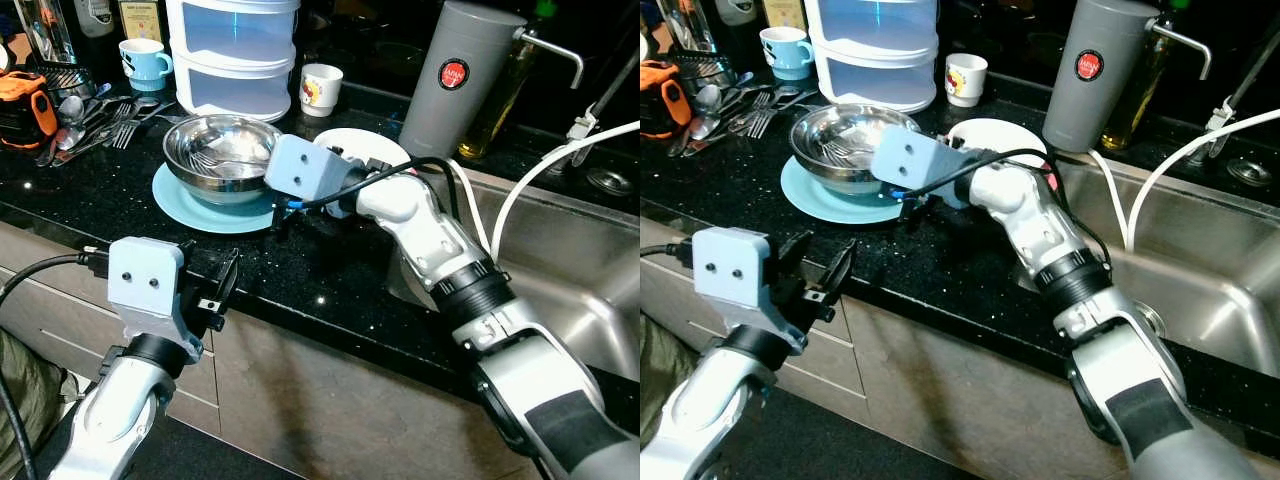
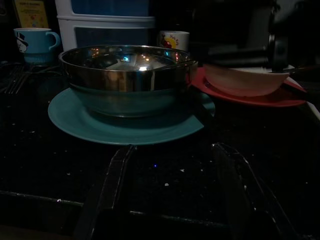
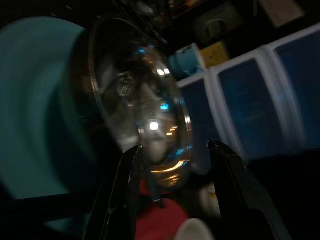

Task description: Kitchen organization

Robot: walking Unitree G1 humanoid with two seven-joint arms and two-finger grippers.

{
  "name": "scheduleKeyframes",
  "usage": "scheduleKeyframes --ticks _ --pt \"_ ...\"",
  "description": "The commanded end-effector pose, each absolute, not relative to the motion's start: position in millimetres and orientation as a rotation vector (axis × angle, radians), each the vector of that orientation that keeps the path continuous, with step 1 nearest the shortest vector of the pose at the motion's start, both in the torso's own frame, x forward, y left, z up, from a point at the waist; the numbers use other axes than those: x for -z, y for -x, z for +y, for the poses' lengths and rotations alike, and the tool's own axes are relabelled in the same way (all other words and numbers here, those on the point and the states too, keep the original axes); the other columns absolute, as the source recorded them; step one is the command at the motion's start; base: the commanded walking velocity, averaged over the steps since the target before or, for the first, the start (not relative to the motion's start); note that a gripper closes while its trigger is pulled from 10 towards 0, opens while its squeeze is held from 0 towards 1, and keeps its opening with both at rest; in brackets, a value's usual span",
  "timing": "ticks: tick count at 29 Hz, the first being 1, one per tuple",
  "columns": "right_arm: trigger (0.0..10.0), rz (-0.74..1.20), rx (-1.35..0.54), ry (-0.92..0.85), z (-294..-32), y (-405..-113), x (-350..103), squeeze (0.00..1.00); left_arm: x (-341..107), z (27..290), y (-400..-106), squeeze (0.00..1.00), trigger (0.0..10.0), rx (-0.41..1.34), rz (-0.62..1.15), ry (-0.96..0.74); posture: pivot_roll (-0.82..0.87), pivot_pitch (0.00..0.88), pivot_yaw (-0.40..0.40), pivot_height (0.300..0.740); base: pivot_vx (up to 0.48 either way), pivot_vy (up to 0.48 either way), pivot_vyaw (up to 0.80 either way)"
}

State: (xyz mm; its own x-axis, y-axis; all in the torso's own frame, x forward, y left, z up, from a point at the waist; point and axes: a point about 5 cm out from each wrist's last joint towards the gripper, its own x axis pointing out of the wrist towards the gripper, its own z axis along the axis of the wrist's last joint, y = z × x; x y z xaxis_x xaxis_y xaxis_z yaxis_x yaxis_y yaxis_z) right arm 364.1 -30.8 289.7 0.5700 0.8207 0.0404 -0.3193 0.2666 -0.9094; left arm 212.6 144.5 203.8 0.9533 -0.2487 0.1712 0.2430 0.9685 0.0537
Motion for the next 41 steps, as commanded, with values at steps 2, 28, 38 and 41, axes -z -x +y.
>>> scheduleKeyframes --ticks 2,28,38,41 --pt "10.0 -0.598 -0.807 1.13 -29.5 -366.2 -287.7 0.0 -200.1 141.5 -213.8 0.0 10.0 0.253 -0.165 -0.024 0.17 0.007 -0.127 0.74 0.0 0.0 0.0" --pt "10.0 -0.594 -0.866 1.354 -18.2 -369.2 -267.7 0.0 -199.4 141.0 -213.3 0.0 10.0 0.254 -0.163 -0.023 0.17 0.007 -0.125 0.74 0.0 0.0 0.0" --pt "10.0 -0.617 -0.964 1.09 -23.7 -362.1 -291.3 0.0 -197.8 140.1 -212.9 0.0 10.0 0.255 -0.158 -0.021 0.16 0.011 -0.125 0.74 0.0 0.0 0.0" --pt "10.0 -0.62 -0.974 1.057 -24.3 -361.2 -293.1 0.0 -197.3 139.5 -212.6 0.0 10.0 0.256 -0.156 -0.02 0.16 0.011 -0.124 0.74 0.0 0.0 0.0"
